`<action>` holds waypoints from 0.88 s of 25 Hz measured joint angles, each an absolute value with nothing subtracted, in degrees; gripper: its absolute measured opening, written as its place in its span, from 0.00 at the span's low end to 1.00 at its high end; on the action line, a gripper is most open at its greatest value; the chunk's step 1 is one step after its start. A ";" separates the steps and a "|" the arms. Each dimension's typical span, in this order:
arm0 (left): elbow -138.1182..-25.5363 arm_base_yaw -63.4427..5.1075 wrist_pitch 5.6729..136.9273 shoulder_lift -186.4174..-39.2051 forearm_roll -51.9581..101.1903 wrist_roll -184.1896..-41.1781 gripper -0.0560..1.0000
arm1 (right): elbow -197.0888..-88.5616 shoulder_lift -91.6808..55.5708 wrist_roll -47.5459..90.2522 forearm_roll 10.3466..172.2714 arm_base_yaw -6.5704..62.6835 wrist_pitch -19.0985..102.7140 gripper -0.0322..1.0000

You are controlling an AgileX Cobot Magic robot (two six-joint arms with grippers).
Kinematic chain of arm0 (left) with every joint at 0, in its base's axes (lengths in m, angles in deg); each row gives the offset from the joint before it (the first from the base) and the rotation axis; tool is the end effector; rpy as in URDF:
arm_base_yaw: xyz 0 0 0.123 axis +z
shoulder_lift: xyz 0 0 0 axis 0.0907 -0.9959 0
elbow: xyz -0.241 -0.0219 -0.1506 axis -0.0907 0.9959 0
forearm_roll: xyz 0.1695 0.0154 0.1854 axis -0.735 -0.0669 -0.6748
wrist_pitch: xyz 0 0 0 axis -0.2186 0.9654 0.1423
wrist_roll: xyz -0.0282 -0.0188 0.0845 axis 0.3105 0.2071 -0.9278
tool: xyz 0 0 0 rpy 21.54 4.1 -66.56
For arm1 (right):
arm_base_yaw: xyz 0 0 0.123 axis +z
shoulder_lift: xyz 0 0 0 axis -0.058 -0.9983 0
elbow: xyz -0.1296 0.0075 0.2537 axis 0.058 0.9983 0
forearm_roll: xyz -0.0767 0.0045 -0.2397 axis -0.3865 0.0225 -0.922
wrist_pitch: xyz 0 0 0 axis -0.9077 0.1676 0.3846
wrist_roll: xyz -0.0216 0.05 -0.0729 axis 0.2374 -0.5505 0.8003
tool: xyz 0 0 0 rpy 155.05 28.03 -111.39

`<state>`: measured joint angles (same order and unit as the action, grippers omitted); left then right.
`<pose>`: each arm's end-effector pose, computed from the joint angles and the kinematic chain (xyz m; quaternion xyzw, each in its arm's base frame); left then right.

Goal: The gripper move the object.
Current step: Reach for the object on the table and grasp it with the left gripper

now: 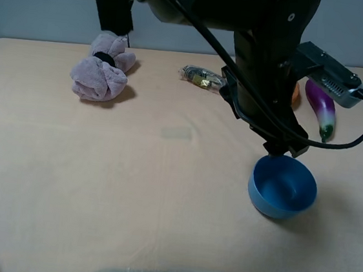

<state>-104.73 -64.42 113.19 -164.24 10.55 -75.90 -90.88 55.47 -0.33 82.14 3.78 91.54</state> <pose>0.2461 -0.4117 0.2000 0.4622 0.8551 -0.1171 0.2035 -0.0036 -0.0018 0.2778 -0.0118 0.8448 -0.0145 0.5348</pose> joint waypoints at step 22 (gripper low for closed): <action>-107.18 -65.17 107.84 -174.81 14.37 -74.24 0.84 | -90.88 55.47 -0.33 82.19 3.78 91.54 0.70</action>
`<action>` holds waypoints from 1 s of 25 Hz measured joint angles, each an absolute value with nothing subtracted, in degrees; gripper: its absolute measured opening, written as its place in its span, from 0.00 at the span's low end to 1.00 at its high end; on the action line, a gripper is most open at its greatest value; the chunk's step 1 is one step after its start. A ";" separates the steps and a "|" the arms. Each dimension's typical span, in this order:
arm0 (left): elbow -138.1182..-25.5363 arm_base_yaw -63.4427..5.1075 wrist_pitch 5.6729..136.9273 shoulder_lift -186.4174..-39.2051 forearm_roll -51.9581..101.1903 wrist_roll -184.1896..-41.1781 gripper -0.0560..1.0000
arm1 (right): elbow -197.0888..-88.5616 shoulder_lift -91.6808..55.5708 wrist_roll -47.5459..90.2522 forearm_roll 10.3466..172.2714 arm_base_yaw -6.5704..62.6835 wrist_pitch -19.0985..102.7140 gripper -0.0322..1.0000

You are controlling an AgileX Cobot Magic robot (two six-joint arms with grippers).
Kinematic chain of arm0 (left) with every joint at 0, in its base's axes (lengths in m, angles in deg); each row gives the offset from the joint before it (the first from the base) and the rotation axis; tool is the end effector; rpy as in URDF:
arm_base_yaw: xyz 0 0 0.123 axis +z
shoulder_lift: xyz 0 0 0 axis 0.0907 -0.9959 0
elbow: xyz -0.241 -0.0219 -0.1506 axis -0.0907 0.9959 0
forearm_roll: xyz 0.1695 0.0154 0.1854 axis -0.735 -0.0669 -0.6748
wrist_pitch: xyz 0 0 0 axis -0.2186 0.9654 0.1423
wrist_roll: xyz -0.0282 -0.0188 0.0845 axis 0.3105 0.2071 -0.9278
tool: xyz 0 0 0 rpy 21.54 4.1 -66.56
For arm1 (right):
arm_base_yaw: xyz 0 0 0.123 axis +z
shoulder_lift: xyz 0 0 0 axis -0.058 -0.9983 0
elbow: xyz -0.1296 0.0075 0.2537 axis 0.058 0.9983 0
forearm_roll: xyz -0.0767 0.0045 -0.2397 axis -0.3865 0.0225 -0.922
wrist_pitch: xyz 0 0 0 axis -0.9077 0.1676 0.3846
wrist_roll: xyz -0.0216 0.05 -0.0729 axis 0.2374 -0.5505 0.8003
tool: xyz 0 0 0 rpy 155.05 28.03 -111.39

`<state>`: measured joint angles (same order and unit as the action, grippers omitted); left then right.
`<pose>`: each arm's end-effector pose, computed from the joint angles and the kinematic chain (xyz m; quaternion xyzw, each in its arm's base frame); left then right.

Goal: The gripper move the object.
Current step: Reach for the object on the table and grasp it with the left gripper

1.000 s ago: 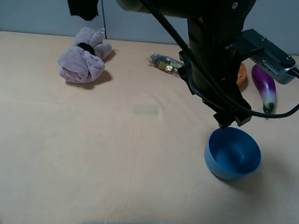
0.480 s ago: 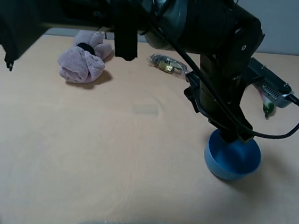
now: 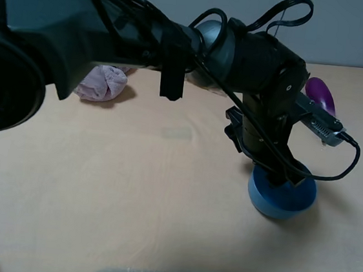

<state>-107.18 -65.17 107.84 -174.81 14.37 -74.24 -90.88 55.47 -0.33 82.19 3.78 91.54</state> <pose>0.2480 -0.4355 0.1252 0.4403 0.8724 -0.1315 0.1667 -0.0036 -0.0017 0.2778 -0.0118 0.8448 -0.0141 0.5348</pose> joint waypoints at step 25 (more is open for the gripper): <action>-107.18 -65.17 105.09 -177.91 15.05 -74.43 0.55 | -90.88 55.47 -0.33 82.32 3.78 91.54 0.70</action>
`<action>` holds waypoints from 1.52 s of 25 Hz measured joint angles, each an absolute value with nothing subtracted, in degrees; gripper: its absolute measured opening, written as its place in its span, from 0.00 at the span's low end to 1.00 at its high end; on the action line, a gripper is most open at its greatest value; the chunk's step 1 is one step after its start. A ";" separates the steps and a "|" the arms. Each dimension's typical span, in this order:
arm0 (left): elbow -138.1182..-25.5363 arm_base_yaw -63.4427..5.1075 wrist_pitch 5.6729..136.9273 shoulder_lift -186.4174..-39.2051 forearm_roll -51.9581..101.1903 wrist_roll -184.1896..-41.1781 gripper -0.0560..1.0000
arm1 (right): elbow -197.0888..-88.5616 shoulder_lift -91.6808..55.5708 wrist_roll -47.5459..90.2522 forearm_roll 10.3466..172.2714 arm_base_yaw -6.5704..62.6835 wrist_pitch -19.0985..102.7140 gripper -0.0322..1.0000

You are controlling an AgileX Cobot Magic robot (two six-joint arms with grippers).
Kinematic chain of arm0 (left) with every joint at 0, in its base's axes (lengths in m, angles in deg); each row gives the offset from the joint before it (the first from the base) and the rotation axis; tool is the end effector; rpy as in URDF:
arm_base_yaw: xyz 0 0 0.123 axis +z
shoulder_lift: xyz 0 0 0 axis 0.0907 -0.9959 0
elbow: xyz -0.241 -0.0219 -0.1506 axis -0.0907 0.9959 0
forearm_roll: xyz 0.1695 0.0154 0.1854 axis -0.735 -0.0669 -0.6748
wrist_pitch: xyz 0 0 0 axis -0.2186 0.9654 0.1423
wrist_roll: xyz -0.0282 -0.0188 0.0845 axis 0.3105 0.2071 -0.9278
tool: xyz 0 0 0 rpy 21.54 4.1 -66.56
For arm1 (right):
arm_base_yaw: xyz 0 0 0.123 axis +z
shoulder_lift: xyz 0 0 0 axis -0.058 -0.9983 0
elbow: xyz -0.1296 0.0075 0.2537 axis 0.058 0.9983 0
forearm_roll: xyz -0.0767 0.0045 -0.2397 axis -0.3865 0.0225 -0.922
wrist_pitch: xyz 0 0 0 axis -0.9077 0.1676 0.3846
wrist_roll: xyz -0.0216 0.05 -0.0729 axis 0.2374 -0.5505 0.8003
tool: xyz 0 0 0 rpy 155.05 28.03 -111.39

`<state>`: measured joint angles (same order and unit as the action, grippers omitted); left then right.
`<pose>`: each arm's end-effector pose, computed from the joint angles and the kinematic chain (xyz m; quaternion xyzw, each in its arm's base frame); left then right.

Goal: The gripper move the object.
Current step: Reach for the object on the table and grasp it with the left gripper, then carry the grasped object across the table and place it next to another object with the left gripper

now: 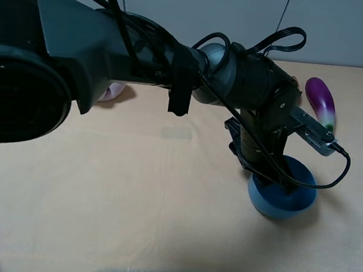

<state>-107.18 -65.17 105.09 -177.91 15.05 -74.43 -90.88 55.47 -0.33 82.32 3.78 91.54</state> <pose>0.2493 -0.4387 0.0998 0.4376 0.8744 -0.1327 0.1624 -0.0036 -0.0016 0.2778 -0.0118 0.8448 -0.0129 0.5348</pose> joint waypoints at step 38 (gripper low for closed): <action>-118.30 -65.17 118.13 -177.91 13.89 -73.50 0.06 | -90.88 55.47 -0.33 82.32 3.78 91.54 0.70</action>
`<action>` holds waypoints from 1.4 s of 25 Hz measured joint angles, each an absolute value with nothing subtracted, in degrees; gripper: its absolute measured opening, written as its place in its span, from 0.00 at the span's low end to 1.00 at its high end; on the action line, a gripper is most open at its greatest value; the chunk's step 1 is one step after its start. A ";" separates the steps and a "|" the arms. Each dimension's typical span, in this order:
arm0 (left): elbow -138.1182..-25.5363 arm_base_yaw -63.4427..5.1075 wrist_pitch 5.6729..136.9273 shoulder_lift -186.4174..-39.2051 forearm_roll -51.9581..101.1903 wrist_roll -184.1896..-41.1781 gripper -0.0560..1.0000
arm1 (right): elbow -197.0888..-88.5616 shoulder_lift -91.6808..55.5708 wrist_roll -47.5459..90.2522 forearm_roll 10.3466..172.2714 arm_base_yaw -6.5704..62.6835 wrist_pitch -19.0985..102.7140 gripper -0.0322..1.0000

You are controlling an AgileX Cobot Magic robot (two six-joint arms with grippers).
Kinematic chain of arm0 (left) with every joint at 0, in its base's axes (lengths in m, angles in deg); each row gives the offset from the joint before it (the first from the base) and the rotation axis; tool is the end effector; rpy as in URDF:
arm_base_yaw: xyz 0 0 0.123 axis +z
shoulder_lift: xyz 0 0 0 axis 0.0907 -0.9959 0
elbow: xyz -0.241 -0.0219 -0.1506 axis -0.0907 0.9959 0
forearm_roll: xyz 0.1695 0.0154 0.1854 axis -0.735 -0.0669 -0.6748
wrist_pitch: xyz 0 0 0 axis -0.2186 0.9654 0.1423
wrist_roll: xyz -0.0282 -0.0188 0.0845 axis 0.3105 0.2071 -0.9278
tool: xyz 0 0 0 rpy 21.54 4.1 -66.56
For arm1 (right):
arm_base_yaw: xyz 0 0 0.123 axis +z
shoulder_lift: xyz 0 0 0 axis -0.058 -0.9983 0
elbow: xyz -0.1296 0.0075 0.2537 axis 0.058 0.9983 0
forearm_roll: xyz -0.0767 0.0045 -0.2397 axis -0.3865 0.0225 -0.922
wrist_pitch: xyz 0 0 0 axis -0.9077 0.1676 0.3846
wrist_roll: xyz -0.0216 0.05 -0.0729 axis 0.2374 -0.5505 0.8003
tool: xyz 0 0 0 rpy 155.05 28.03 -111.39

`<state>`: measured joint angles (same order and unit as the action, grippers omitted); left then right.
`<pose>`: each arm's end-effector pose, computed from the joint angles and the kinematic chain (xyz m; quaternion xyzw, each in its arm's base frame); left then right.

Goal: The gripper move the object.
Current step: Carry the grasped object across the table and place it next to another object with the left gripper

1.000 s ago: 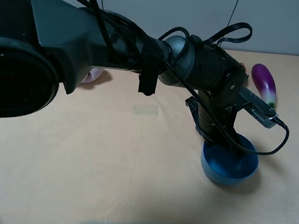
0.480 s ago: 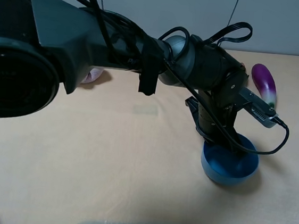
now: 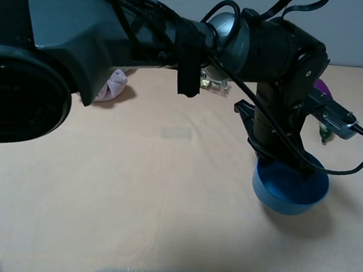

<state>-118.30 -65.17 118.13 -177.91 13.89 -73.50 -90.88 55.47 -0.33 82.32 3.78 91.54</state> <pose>0.2557 -0.4489 0.1450 0.4417 0.8762 -0.1211 0.1502 -0.0036 -0.0016 0.2778 -0.0118 0.8448 -0.0129 0.5348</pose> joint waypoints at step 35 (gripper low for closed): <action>-127.11 -64.04 134.01 -166.68 6.32 -72.40 0.06 | -90.88 55.47 -0.33 82.32 3.78 91.54 0.70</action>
<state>-127.11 -64.04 134.01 -166.68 6.32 -72.40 -90.88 55.47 -0.33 82.32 3.78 91.54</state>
